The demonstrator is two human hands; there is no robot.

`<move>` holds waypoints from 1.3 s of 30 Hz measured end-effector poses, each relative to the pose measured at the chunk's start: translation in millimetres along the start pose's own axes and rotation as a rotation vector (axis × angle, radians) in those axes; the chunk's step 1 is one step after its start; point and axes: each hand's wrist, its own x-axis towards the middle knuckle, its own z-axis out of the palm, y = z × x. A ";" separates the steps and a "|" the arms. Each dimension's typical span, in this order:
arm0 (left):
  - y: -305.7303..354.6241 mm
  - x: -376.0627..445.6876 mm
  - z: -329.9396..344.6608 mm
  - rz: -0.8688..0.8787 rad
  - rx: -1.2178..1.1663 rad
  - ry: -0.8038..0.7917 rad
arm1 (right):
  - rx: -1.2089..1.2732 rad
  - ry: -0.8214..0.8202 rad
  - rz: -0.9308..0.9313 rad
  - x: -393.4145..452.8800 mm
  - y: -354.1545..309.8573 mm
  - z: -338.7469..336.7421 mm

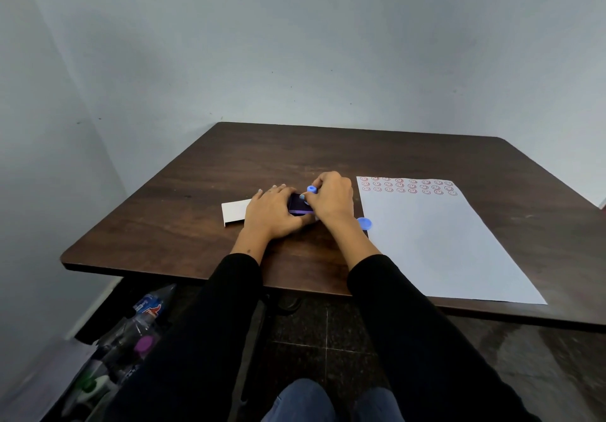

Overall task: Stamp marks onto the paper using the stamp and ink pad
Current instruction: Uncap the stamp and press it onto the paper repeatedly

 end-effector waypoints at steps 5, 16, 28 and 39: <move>-0.5 -1.1 1.5 -0.007 -0.014 0.012 | -0.011 -0.003 0.019 1.7 -3.0 -1.1; 0.8 -1.9 -1.2 -0.028 0.007 -0.024 | 0.045 0.037 -0.010 -3.6 2.7 3.4; 72.4 -8.8 15.6 0.412 -0.043 0.017 | 1.068 0.398 0.417 20.5 68.7 -73.3; 85.3 -0.8 16.1 0.385 -0.038 0.016 | 0.906 0.268 0.415 29.2 79.5 -78.1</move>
